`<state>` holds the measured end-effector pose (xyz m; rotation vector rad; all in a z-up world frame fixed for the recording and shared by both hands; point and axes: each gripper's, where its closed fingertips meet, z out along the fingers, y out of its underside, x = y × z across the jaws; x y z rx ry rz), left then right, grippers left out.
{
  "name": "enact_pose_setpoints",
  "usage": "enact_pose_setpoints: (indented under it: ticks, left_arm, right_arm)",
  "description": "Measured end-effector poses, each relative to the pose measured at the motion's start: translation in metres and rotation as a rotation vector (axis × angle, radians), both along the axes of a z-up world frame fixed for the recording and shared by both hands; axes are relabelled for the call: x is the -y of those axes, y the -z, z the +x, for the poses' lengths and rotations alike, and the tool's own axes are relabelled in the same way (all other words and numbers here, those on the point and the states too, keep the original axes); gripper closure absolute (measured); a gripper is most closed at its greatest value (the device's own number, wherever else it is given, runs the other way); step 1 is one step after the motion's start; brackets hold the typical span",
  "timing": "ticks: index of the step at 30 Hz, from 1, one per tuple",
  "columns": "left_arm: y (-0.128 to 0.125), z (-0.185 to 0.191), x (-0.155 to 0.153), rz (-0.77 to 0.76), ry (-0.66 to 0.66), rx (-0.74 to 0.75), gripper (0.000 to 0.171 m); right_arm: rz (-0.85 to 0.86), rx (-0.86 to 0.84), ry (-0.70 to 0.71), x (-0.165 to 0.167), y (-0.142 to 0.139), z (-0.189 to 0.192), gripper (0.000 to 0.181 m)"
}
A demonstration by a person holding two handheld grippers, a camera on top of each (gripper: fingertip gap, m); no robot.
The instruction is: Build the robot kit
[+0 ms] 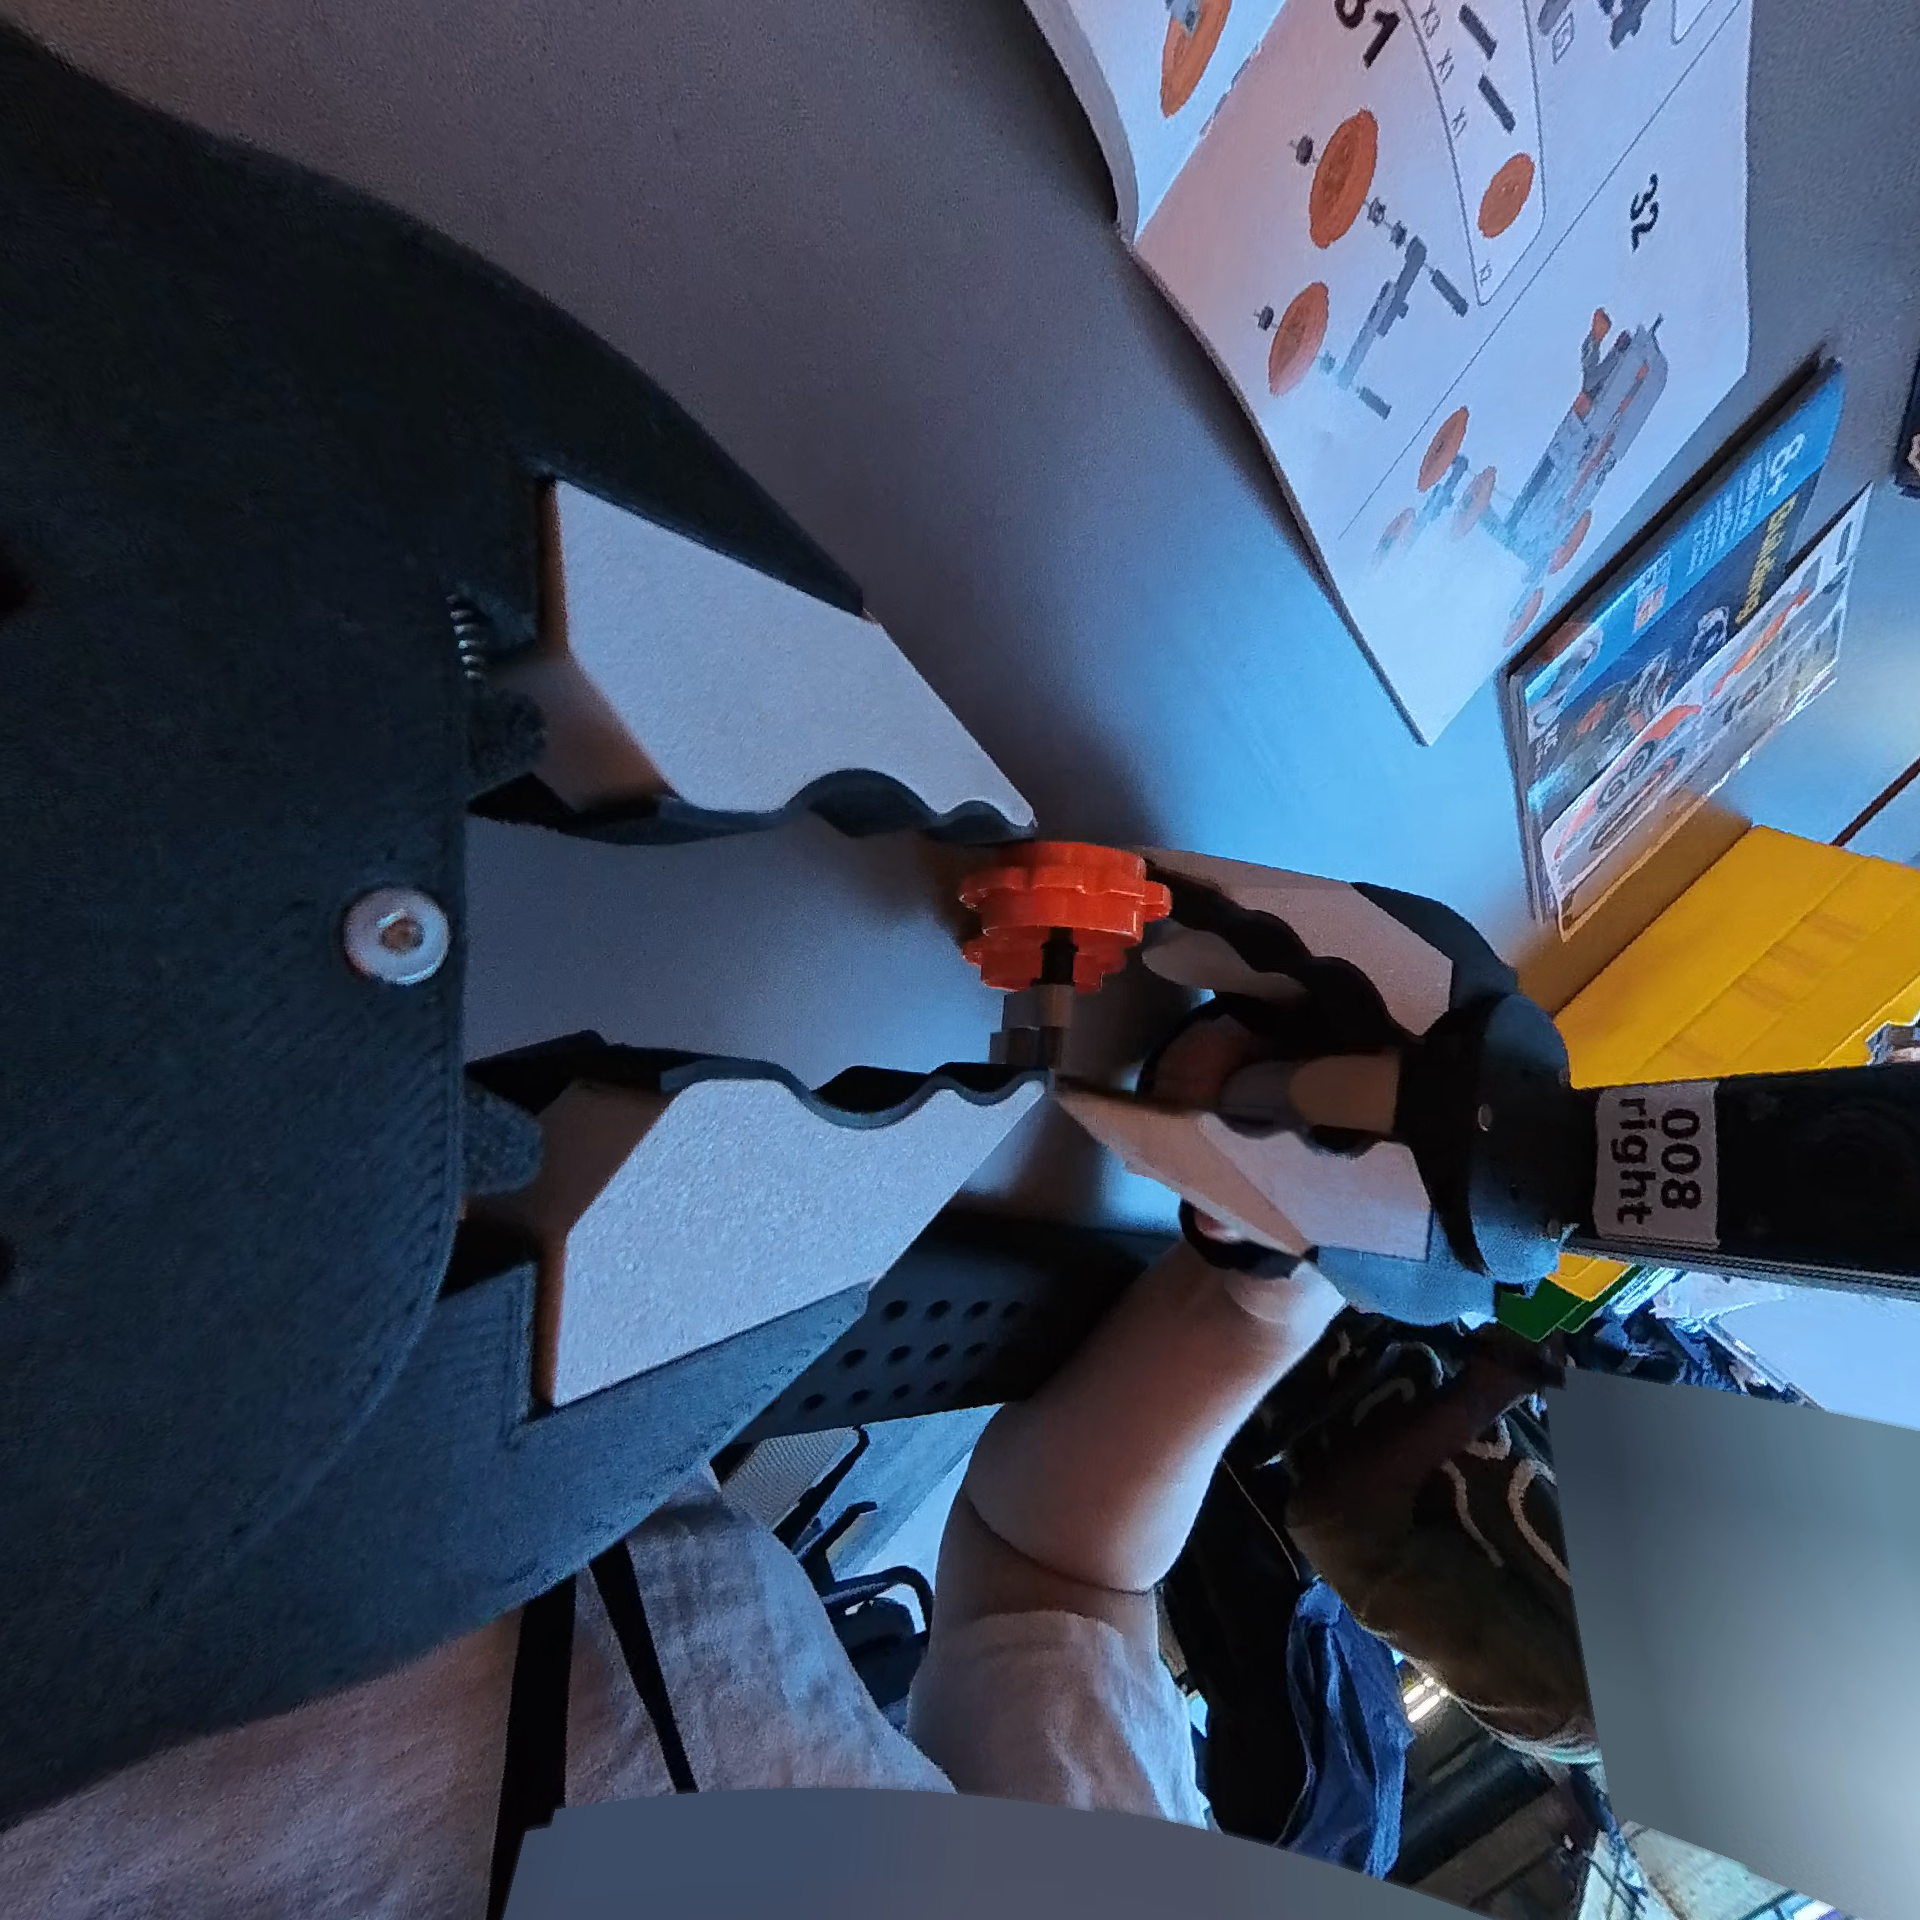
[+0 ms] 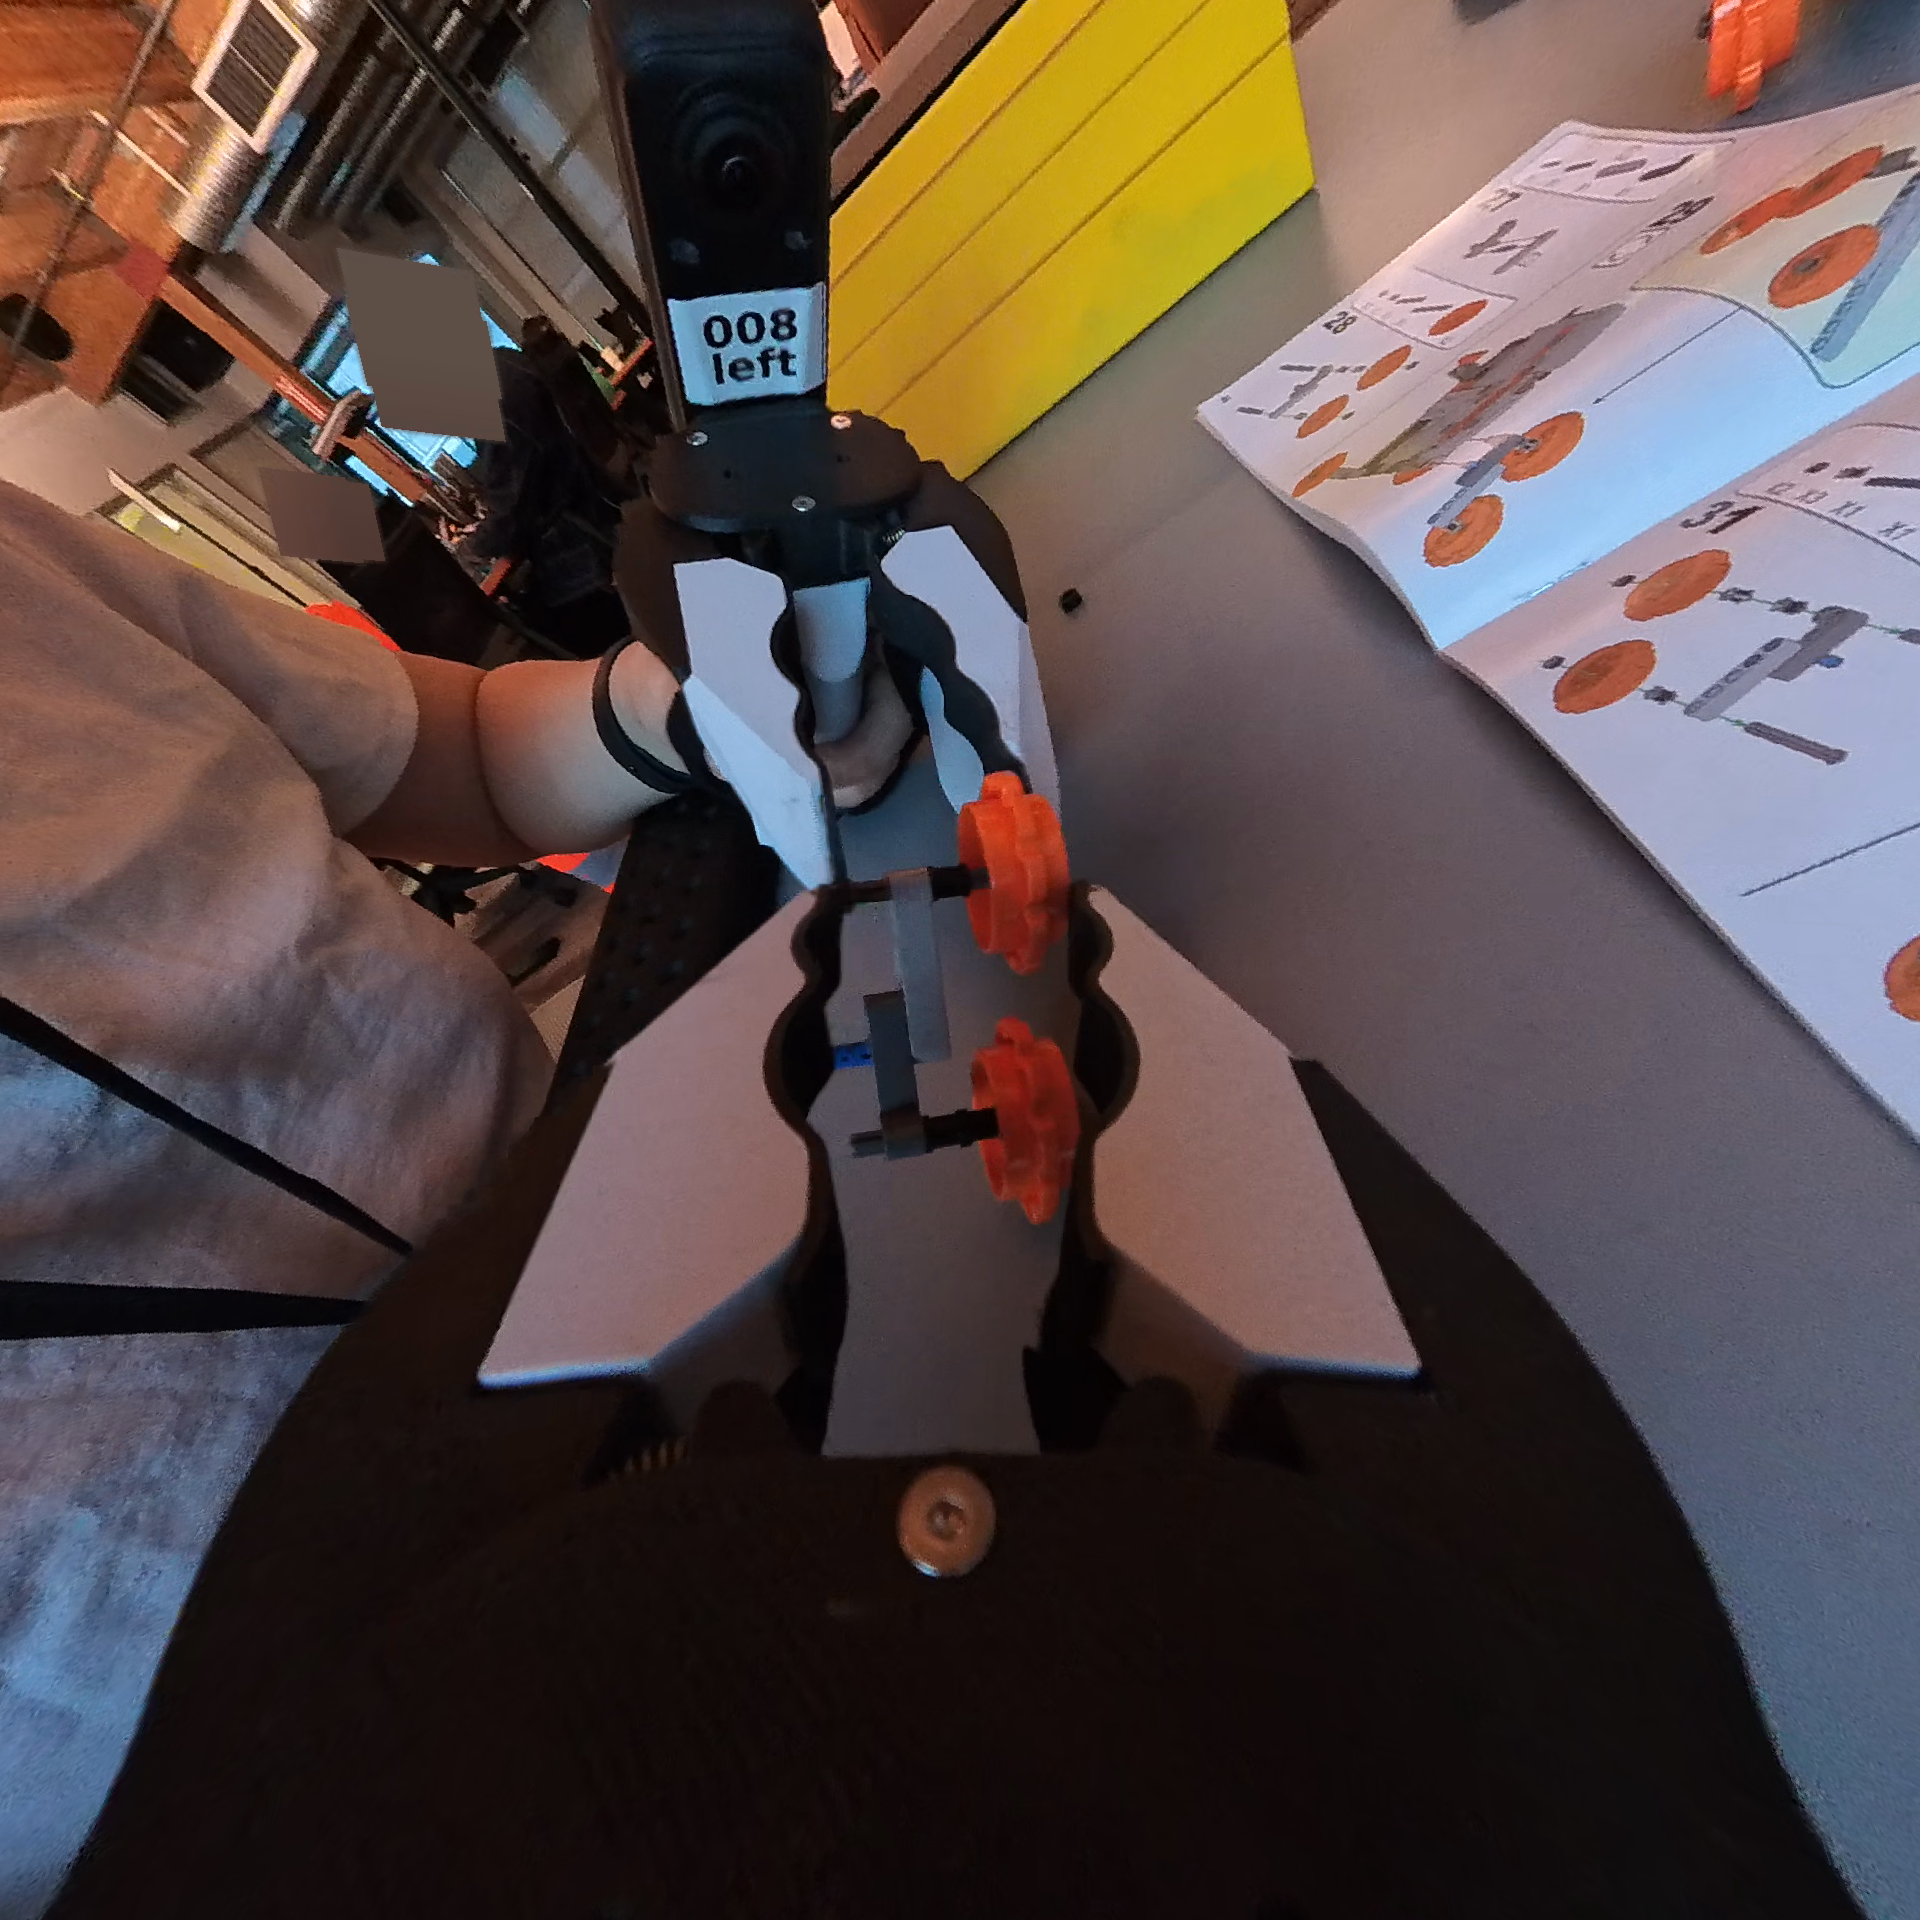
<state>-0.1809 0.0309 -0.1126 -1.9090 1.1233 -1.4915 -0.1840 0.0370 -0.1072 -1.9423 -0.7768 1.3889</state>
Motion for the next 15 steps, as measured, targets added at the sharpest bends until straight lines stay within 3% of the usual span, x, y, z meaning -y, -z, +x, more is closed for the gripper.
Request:
enact_pose_setpoints:
  ticks: [10,15]
  left_arm:
    - [0.003,0.0009,-0.0016,-0.034,-0.005,-0.012,0.133]
    - [0.0017,0.0,0.0001,-0.035,0.006,-0.004,0.134]
  right_arm:
    - [-0.017,0.018,0.019,-0.0026,0.0046,-0.0007,0.141]
    - [0.053,0.044,0.019,-0.0013,0.0031,-0.0015,0.141]
